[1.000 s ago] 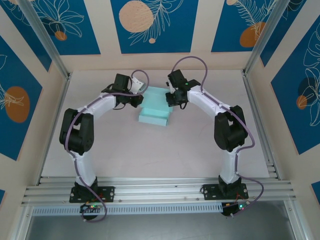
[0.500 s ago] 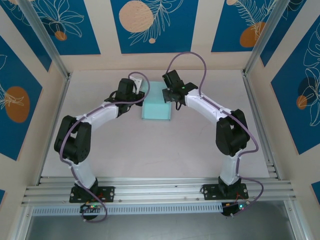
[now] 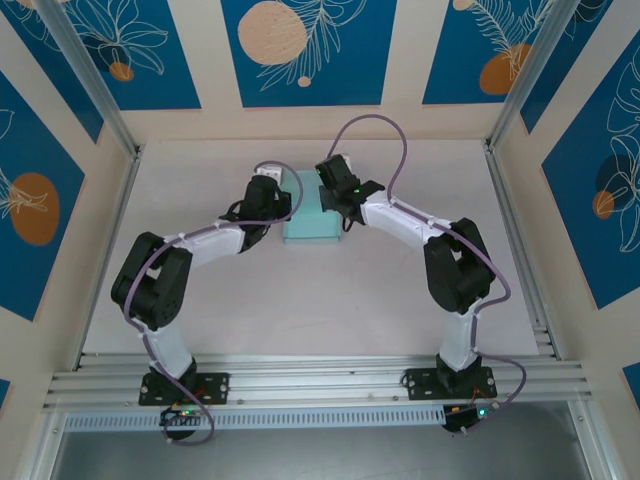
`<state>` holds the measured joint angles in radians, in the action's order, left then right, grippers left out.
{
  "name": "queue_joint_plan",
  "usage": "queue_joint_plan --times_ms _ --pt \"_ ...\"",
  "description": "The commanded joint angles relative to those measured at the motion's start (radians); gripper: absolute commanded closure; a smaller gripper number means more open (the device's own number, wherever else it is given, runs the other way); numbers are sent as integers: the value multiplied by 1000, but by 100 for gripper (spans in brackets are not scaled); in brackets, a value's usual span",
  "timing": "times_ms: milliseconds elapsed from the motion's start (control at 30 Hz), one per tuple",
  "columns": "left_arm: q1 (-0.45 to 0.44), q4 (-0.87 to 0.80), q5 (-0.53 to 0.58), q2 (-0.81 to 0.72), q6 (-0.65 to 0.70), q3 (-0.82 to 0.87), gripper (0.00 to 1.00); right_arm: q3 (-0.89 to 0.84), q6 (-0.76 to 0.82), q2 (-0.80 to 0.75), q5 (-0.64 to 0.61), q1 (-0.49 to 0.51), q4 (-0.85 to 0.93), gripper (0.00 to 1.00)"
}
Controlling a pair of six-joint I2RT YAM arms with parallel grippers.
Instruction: Fold the paper box
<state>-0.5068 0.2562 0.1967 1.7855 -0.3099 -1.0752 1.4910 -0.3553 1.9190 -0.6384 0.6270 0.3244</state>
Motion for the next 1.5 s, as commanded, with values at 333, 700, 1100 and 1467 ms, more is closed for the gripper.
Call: queue_joint_plan --times_ms 333,700,1100,1467 --pt "-85 171 4 -37 -82 139 100 -185 -124 -68 -19 99 -205 92" --pt "-93 206 13 -56 -107 261 100 -301 -199 -89 -75 160 -240 91" --pt "-93 296 22 -59 -91 389 98 -396 -260 -89 -96 196 -260 91" --pt "-93 317 28 -144 -96 485 48 -457 -282 -69 -135 211 -262 91"
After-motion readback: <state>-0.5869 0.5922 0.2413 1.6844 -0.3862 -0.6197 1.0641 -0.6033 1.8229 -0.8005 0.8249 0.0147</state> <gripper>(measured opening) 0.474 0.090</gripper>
